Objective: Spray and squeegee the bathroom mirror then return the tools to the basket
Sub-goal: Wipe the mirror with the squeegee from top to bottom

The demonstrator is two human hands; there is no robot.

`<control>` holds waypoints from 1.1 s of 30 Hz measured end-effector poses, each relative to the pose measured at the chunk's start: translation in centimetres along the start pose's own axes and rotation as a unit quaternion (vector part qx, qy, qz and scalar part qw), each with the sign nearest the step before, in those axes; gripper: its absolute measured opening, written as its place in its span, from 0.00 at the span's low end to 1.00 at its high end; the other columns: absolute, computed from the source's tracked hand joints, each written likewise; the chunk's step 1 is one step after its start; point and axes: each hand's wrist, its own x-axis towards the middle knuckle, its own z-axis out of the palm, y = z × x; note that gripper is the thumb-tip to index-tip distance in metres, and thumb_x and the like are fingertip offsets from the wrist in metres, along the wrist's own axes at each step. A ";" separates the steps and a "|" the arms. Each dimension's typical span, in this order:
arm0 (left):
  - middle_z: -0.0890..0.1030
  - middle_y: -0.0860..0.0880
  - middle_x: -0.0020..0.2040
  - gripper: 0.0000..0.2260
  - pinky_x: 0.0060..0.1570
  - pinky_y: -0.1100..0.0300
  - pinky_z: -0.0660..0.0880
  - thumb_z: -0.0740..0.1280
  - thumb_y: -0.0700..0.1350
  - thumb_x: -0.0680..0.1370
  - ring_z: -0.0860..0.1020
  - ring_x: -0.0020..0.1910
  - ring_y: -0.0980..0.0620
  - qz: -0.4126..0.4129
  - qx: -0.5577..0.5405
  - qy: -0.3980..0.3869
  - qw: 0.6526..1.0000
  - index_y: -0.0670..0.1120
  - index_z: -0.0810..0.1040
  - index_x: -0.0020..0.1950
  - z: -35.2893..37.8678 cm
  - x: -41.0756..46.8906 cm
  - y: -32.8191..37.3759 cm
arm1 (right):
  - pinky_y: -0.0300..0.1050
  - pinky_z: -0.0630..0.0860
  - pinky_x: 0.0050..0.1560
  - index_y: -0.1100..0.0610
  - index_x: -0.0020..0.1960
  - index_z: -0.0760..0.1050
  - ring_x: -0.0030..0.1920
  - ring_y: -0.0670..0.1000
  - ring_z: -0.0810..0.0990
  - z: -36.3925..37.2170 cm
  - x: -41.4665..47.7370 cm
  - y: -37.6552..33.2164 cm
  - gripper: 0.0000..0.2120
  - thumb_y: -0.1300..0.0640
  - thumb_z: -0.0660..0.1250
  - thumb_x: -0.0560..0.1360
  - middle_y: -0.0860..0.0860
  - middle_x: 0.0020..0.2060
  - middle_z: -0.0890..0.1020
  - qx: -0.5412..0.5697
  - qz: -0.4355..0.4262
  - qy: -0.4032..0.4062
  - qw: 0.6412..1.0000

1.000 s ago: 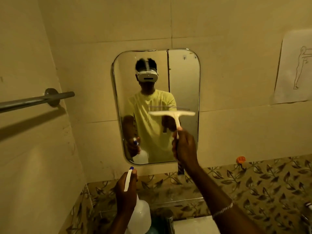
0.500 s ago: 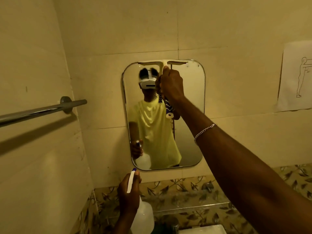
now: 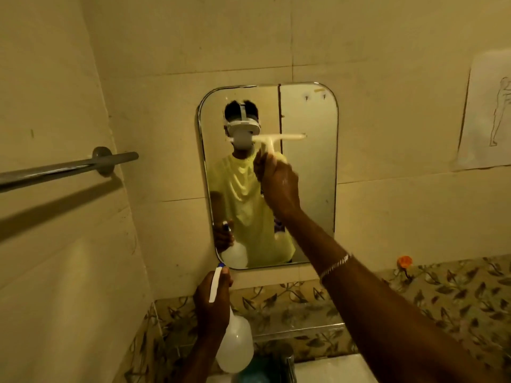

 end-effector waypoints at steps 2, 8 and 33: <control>0.83 0.48 0.34 0.13 0.34 0.70 0.75 0.64 0.42 0.83 0.81 0.35 0.55 0.012 -0.001 -0.003 1.000 0.41 0.83 0.41 -0.3 -0.2 0.1 | 0.62 0.82 0.51 0.62 0.62 0.78 0.50 0.61 0.84 2.4 -4.4 3.6 0.22 0.50 0.50 0.89 0.63 0.52 0.84 0.083 0.050 0.014 0.995; 0.84 0.46 0.35 0.13 0.40 0.59 0.79 0.64 0.43 0.83 0.83 0.37 0.50 -0.008 -0.014 -0.001 1.000 0.42 0.82 0.41 -1.1 -0.7 -0.3 | 0.43 0.71 0.28 0.54 0.48 0.80 0.28 0.46 0.75 7.1 -16.2 12.2 0.21 0.45 0.54 0.86 0.50 0.29 0.77 0.135 0.191 -0.012 0.972; 0.84 0.50 0.33 0.11 0.37 0.65 0.77 0.67 0.44 0.81 0.83 0.37 0.57 -0.006 -0.028 0.033 0.999 0.46 0.83 0.41 -2.9 0.6 -0.8 | 0.63 0.84 0.52 0.66 0.60 0.77 0.49 0.61 0.84 2.0 4.6 -8.8 0.25 0.48 0.50 0.89 0.64 0.51 0.83 0.135 -0.038 0.035 0.989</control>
